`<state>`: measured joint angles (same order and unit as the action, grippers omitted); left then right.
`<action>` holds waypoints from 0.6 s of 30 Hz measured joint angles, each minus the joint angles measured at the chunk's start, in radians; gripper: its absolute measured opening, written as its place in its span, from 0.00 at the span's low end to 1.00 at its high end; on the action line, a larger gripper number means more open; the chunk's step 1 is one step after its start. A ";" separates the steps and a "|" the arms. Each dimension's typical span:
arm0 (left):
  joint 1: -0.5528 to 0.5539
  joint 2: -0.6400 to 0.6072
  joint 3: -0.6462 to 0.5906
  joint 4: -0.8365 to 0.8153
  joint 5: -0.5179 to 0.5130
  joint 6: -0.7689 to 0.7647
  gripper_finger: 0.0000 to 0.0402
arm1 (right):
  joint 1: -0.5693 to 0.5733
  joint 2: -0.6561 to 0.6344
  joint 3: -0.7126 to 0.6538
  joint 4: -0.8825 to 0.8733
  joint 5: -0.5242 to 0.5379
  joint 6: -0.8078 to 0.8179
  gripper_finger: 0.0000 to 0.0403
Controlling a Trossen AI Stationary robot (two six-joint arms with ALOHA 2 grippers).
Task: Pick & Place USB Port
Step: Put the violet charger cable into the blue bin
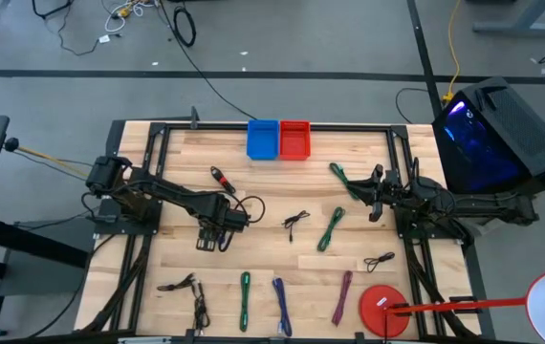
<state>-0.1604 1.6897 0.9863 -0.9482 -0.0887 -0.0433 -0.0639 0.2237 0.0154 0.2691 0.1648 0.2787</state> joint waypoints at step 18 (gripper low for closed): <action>-0.001 0.057 -0.012 0.011 0.007 -0.014 0.51 | 0.000 0.000 0.000 -0.001 0.000 -0.006 0.16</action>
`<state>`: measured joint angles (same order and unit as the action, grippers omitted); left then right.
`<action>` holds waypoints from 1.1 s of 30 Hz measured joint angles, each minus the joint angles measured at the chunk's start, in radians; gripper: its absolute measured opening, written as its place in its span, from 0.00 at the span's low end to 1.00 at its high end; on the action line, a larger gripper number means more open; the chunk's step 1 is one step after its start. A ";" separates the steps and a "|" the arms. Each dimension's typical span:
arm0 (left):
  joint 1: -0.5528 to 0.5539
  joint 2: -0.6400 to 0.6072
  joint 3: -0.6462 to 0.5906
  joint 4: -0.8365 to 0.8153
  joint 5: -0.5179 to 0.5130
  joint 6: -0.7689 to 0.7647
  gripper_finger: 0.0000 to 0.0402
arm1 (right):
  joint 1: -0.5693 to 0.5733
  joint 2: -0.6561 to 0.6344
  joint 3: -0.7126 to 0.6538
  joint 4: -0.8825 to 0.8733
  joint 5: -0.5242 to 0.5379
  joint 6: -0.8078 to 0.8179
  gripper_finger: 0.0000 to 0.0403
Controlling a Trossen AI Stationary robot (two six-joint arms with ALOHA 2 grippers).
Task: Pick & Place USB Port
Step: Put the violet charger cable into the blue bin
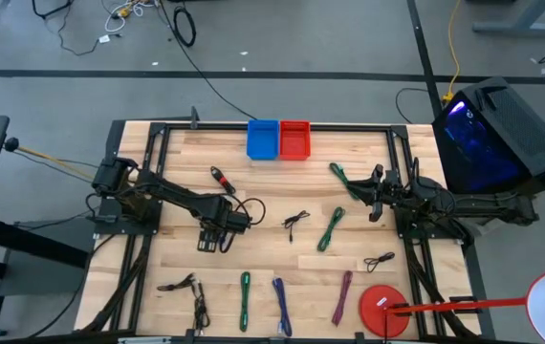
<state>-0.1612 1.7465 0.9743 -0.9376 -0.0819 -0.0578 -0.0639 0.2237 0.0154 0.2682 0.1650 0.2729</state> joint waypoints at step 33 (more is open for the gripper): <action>0.108 -0.096 0.566 0.045 -0.298 0.123 0.06 | 0.000 0.000 0.000 0.000 0.002 -0.002 0.16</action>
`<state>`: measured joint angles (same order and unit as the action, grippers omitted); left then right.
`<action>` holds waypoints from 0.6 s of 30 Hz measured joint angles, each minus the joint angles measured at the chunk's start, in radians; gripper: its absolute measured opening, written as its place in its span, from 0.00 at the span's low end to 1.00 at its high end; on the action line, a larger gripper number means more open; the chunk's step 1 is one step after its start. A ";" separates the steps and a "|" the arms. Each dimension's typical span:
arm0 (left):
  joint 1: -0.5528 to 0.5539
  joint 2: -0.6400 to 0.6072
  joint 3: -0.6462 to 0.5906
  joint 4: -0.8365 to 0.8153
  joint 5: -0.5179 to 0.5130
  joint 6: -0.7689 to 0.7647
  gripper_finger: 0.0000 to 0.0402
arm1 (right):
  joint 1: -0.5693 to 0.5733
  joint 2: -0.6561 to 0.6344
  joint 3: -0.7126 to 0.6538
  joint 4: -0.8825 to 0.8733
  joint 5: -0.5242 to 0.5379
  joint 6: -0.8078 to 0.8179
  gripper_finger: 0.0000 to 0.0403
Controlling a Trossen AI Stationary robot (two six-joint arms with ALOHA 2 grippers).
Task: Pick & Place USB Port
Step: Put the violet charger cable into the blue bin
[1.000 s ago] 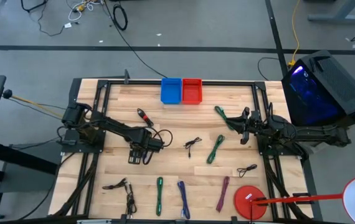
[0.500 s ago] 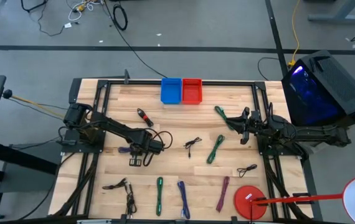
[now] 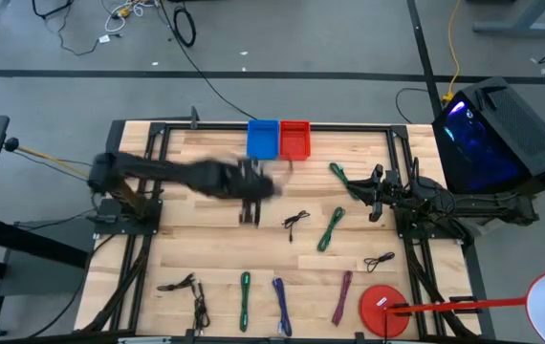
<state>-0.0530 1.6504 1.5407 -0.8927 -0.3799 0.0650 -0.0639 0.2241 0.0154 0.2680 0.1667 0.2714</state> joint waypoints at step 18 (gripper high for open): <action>0.550 -0.462 -0.692 1.186 0.226 -0.236 0.06 | 0.000 0.000 0.000 0.011 0.001 -0.023 0.16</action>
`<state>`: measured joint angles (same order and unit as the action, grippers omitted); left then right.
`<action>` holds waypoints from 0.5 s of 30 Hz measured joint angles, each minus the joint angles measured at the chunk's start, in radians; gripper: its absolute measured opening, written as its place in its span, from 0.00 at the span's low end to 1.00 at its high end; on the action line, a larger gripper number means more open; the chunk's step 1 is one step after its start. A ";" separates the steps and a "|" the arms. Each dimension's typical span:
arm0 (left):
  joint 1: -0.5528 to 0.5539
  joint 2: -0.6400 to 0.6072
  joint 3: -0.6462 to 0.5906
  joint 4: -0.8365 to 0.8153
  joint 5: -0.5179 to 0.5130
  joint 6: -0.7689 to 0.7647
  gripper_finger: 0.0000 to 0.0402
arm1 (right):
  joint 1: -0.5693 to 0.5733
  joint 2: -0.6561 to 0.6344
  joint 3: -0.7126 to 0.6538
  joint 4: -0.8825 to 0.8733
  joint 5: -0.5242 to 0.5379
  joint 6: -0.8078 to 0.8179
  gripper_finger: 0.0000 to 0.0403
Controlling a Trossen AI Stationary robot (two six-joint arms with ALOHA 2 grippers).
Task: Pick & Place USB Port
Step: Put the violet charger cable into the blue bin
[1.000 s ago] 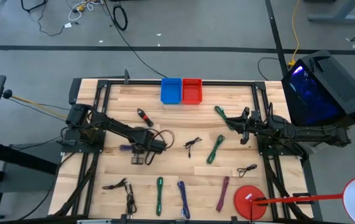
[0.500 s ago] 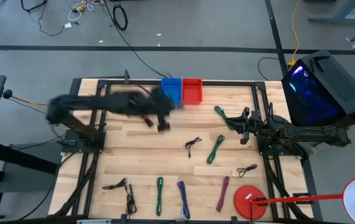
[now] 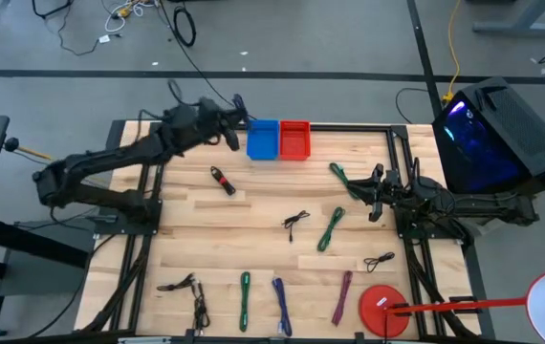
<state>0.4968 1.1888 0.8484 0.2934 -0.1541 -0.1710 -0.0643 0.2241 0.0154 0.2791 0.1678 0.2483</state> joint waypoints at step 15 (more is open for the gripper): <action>0.056 0.397 -0.029 0.177 -0.001 -0.134 0.06 | 0.001 0.000 0.000 0.020 -0.003 0.008 0.16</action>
<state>0.5529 1.5862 0.8195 0.4708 -0.1555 -0.3048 -0.0637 0.2240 0.0154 0.2991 0.1650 0.2559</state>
